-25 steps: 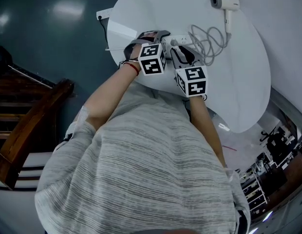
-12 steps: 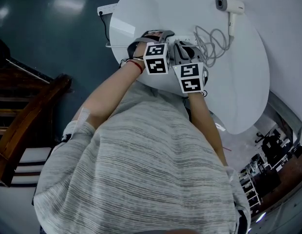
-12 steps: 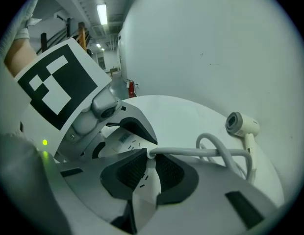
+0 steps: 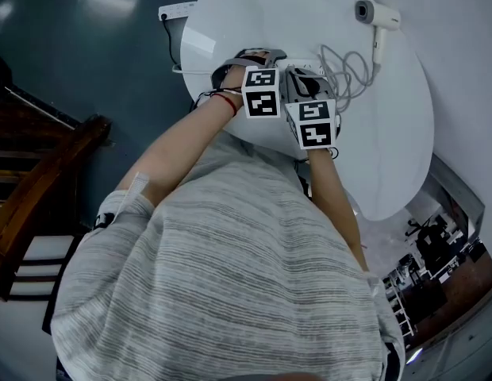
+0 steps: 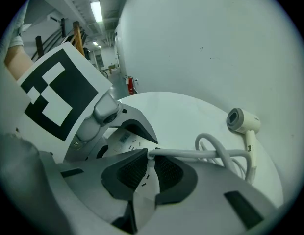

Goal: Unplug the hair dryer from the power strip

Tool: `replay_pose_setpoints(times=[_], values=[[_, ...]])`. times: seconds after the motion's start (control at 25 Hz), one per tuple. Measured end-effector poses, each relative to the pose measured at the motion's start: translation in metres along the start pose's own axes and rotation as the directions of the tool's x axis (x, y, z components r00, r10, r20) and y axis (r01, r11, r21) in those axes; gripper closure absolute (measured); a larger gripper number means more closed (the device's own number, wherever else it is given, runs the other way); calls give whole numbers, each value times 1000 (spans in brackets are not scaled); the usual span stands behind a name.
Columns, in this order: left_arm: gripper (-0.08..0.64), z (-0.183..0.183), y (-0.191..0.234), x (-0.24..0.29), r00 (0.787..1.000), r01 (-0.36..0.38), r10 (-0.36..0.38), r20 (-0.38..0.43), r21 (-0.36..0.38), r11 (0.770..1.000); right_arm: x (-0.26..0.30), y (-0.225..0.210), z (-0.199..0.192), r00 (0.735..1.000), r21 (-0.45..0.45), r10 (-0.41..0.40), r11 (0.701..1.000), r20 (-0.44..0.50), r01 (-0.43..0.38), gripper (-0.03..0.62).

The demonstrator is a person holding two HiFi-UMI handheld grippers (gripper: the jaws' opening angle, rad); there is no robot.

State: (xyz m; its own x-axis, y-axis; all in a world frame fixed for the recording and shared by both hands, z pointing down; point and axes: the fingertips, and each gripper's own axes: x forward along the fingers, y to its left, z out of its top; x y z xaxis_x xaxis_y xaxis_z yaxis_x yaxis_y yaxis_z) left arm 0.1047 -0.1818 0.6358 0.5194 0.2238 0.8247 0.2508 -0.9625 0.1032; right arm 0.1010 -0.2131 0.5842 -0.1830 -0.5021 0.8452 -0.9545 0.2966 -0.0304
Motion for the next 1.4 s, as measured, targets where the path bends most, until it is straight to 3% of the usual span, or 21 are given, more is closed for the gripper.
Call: replay_pose_setpoints(times=[0.56, 0.84, 0.92, 1.08, 1.4], values=[[94, 0, 2, 1, 1000, -3, 3, 3, -20, 1000, -5, 1, 1, 998, -4, -10, 1000, -59, 10, 540], [94, 1, 0, 2, 1000, -2, 2, 6, -21, 1000, -6, 3, -2, 995, -52, -19, 999, -96, 14, 540], [94, 2, 1, 2, 1000, -3, 3, 10, -23, 1000, -12, 2, 5, 997, -44, -24, 999, -67, 21, 540], [94, 0, 1, 2, 1000, -7, 7, 17, -24, 1000, -46, -1, 62, 994, -44, -51, 998, 98, 55, 540], [94, 1, 1, 4, 1000, -7, 7, 19, -26, 1000, -68, -13, 64, 988, 3, -52, 999, 143, 52, 538]])
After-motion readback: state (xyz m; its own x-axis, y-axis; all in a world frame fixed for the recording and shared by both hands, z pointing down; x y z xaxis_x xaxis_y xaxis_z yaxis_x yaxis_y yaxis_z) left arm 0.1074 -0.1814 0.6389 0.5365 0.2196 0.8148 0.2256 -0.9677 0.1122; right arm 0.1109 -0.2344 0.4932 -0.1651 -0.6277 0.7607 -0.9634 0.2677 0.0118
